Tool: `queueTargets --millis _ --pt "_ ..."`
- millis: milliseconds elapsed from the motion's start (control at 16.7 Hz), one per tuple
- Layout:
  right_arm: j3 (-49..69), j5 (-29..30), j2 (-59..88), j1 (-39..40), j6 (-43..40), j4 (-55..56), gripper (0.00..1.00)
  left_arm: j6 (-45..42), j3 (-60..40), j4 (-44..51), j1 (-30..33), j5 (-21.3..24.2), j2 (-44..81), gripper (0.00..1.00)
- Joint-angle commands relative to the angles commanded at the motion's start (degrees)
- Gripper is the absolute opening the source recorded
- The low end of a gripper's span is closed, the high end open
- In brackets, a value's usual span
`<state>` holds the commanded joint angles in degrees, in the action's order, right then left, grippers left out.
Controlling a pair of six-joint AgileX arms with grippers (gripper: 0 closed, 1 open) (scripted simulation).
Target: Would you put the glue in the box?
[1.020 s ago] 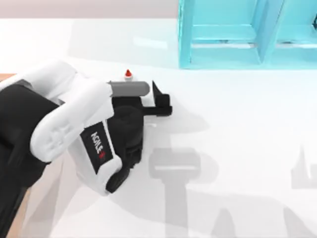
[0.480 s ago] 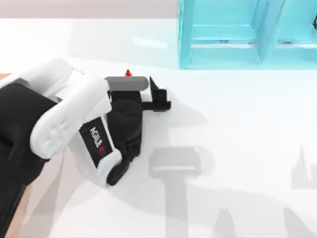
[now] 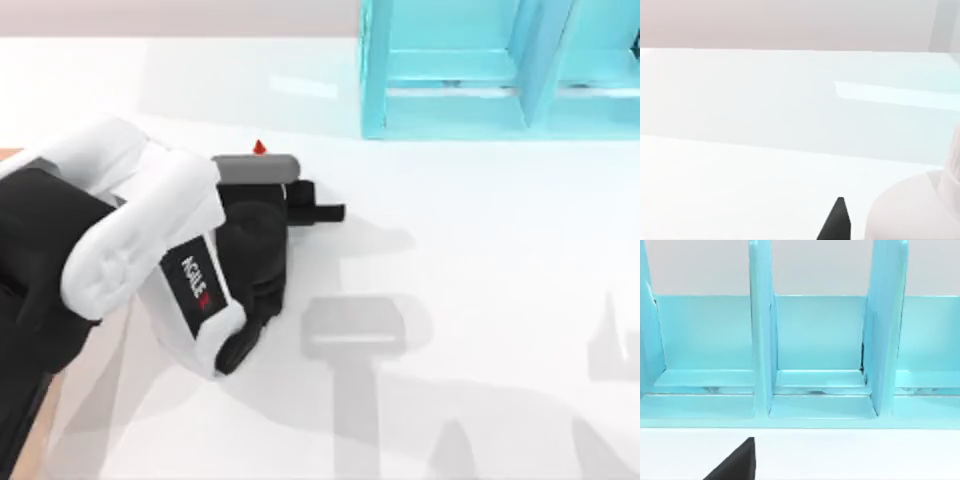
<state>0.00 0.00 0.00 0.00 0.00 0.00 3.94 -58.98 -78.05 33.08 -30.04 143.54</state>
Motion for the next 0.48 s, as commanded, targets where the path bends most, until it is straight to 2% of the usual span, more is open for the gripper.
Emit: queueTargets --millis 120,480 --pt "0.0 0.0 0.0 0.0 0.0 0.0 1.0 0.0 0.0 0.0 0.0 0.0 0.0 0.02" --pt "0.0 0.0 0.0 0.0 0.0 0.0 1.0 0.0 0.0 0.0 0.0 0.0 0.0 0.0"
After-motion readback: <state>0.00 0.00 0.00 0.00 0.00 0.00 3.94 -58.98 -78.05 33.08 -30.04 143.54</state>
